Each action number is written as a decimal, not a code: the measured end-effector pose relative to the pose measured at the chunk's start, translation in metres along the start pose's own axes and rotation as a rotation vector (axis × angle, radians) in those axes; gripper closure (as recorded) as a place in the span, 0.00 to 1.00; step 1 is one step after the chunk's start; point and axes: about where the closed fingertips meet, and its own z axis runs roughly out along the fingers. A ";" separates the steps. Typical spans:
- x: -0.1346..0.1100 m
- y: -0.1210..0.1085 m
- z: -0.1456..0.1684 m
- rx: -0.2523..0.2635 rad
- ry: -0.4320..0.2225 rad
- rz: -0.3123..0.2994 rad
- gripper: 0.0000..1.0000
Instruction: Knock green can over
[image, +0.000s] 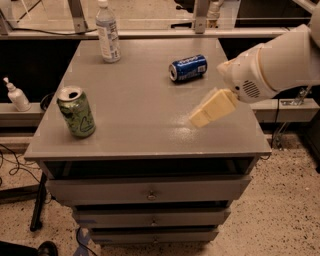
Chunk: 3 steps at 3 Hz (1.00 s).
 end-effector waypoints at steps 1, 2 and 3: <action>-0.019 -0.013 -0.001 0.059 -0.061 0.004 0.00; -0.018 -0.010 -0.002 0.013 -0.093 -0.003 0.00; -0.033 0.014 0.022 -0.086 -0.222 -0.019 0.00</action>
Offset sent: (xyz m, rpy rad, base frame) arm 0.0073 0.0091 0.0159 0.1652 -0.0276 0.0722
